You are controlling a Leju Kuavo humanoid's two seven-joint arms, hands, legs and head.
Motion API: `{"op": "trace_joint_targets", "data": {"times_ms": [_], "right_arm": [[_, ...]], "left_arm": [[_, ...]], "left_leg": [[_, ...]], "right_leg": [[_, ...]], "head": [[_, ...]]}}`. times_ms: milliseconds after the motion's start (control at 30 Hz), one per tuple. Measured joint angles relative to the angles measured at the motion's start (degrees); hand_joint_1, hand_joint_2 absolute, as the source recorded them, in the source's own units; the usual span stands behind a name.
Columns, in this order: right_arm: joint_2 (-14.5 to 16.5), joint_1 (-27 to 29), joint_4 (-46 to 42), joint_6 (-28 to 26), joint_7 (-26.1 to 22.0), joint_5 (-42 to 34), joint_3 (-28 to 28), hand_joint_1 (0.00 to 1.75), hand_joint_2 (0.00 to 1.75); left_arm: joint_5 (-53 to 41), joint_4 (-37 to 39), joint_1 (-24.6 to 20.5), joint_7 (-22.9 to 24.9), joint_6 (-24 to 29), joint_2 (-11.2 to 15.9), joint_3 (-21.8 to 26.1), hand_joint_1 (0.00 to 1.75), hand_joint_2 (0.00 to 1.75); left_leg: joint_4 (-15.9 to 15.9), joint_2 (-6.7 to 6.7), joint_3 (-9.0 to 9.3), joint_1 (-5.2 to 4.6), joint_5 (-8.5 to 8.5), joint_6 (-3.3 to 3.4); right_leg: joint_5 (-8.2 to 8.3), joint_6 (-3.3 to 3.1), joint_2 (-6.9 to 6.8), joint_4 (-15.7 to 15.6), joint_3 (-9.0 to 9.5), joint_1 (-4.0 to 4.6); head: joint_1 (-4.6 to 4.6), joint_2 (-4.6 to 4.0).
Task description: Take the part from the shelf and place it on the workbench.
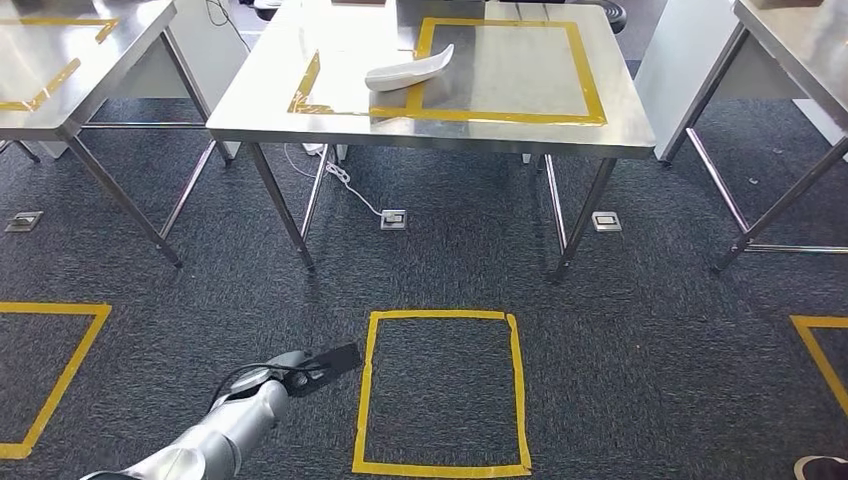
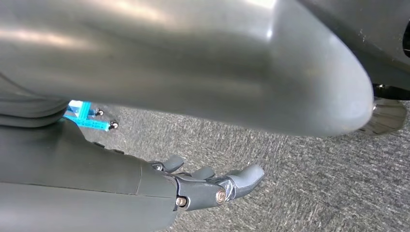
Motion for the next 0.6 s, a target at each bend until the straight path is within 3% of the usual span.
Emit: {"op": "trace_joint_targets", "data": {"times_ms": [67,167,200,233,300,367,600], "right_arm": [[-0.02,0.02,0.00,0.00,-0.05,-0.37,-0.31,0.00,0.00],[-0.04,0.14,0.00,0.00,-0.42,-0.66,-0.84,0.00,1.31],[-0.05,0.20,0.00,0.00,-0.56,-0.71,-0.96,0.00,1.75],[-0.07,0.25,0.00,0.00,-0.67,-0.79,-1.07,0.00,1.75],[-0.10,0.29,0.00,0.00,-0.75,-1.01,-1.25,0.00,1.75],[-0.11,0.31,0.00,0.00,-0.73,-1.11,-1.33,0.00,1.75],[-0.31,0.39,0.00,0.00,-1.20,-1.80,-2.12,0.00,1.75]], "left_arm": [[0.73,0.23,2.41,1.22,1.78,0.94,1.70,0.00,1.75],[2.61,0.51,6.39,2.50,5.65,2.55,4.87,0.00,1.75],[3.35,0.59,7.61,2.77,7.11,3.03,6.11,0.00,1.31],[4.00,0.66,8.68,3.02,8.78,3.53,7.31,0.00,0.87],[4.91,0.73,10.47,4.01,12.81,4.57,9.62,0.00,0.87],[5.29,0.78,12.08,5.74,16.74,5.62,11.67,0.00,1.75],[9.46,1.14,19.54,5.89,27.34,8.75,18.70,0.00,1.75]], "left_leg": [[0.02,0.00,-0.03,-0.01,-0.07,-0.03],[0.05,0.08,-0.02,-0.01,-0.17,-0.07],[0.06,0.11,-0.03,-0.01,-0.18,-0.08],[0.07,0.13,-0.05,0.00,-0.18,-0.08],[0.07,0.12,-0.07,0.00,-0.18,-0.07],[0.07,0.12,-0.07,0.00,-0.18,-0.08],[0.07,0.14,-0.07,0.00,-0.26,-0.07]], "right_leg": [[-0.04,0.02,0.01,0.00,0.00,0.00],[-0.08,-0.01,0.07,0.00,-0.05,-0.02],[-0.08,-0.01,0.09,0.00,-0.08,-0.02],[-0.08,-0.01,0.08,0.00,-0.09,-0.02],[-0.08,-0.01,0.04,0.00,-0.08,-0.01],[-0.09,-0.01,0.05,0.00,-0.07,0.00],[-0.15,-0.02,0.09,-0.01,-0.08,0.00]], "head": [[0.00,0.00],[0.00,0.00],[0.00,0.00],[0.00,0.00],[0.00,0.00],[0.00,0.00],[0.00,0.00]]}}
